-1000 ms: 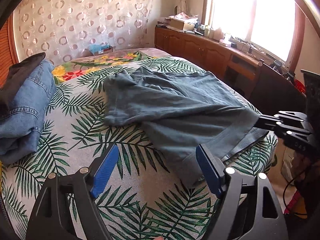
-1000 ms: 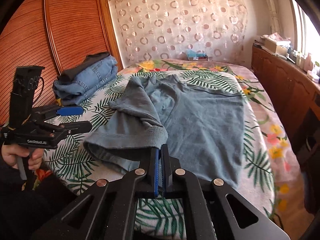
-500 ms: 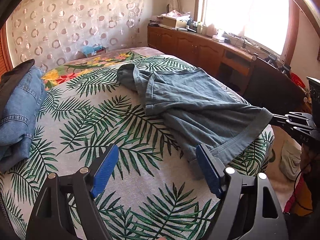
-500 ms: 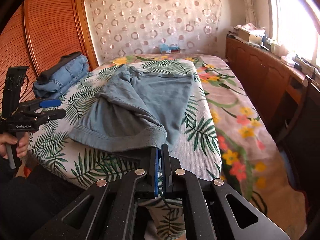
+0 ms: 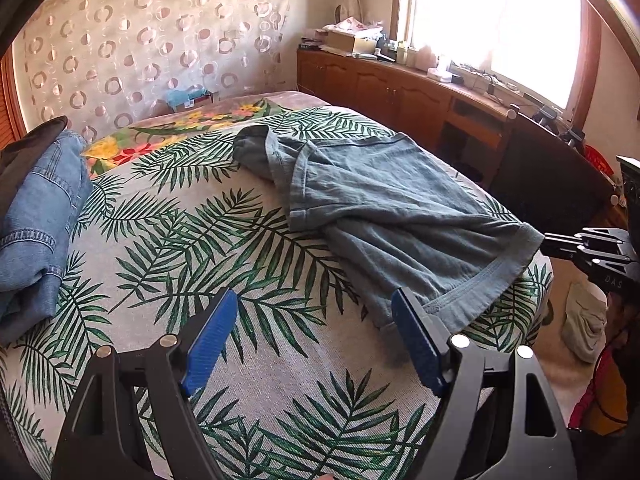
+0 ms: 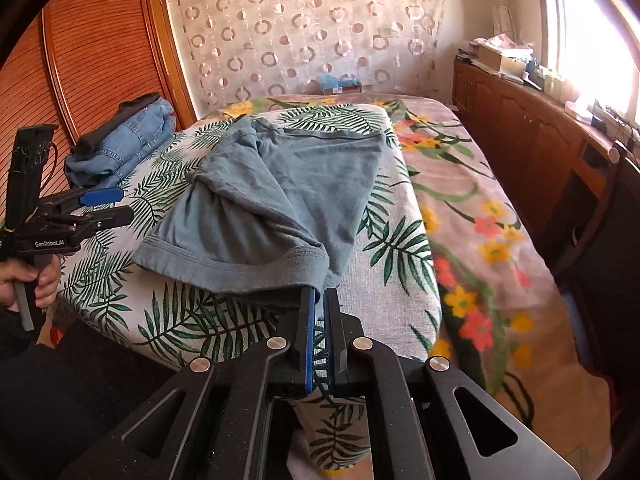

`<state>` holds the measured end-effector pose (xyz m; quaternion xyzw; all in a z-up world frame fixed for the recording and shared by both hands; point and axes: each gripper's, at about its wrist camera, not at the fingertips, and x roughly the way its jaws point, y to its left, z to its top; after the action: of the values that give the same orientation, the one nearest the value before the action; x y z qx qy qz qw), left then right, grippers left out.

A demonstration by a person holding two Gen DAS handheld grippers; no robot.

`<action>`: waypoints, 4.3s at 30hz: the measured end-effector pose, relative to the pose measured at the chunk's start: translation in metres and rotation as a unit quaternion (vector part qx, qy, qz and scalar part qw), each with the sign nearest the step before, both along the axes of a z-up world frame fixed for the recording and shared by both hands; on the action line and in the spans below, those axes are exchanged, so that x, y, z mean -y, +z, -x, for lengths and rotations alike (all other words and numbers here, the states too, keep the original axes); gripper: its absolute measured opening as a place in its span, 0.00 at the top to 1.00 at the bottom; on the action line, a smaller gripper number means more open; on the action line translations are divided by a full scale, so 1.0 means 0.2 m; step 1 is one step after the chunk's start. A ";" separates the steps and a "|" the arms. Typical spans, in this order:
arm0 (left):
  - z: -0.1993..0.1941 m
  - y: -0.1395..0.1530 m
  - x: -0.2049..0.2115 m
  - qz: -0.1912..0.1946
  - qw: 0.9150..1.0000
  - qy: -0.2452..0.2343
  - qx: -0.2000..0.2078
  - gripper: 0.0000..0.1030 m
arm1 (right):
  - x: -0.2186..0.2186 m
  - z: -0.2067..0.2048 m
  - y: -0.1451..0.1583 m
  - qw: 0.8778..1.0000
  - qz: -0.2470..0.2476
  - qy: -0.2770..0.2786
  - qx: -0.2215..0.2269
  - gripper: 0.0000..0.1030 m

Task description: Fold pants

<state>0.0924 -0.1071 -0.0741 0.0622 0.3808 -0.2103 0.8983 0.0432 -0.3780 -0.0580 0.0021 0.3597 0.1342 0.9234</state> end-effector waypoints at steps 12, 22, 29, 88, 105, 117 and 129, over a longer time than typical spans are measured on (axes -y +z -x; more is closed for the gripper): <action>-0.06 0.01 -0.07 0.004 1.000 0.022 0.008 0.22 | -0.11 -0.10 0.15 0.998 -0.018 0.015 0.061 0.69; -0.11 0.03 -0.15 0.002 0.999 0.037 0.017 0.22 | -0.42 -0.41 0.13 0.994 -0.021 0.094 0.053 0.69; -0.12 0.02 -0.19 0.007 0.999 0.046 0.014 0.22 | -0.58 -0.60 0.08 0.989 0.002 0.146 0.033 0.73; -0.13 -0.01 -0.10 0.001 1.000 0.020 0.001 0.22 | -0.25 -1.17 0.08 0.993 0.114 0.003 0.023 0.98; -0.12 -0.03 -0.09 0.001 1.000 0.019 -0.001 0.22 | -0.28 -1.17 0.06 0.993 0.114 -0.021 0.007 0.95; -0.12 -0.04 -0.05 0.004 1.000 0.011 -0.002 0.22 | -0.15 -0.75 0.07 0.998 0.058 0.003 -0.011 0.81; -0.11 -0.06 -0.01 0.002 1.000 0.005 -0.007 0.22 | -0.10 -0.36 0.02 0.998 0.043 0.021 -0.034 0.81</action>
<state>0.1139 -0.1044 -0.0851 0.0570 0.3870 -0.2074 0.8966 0.1155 -0.3575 -0.0533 -0.0403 0.3958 0.1380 0.9070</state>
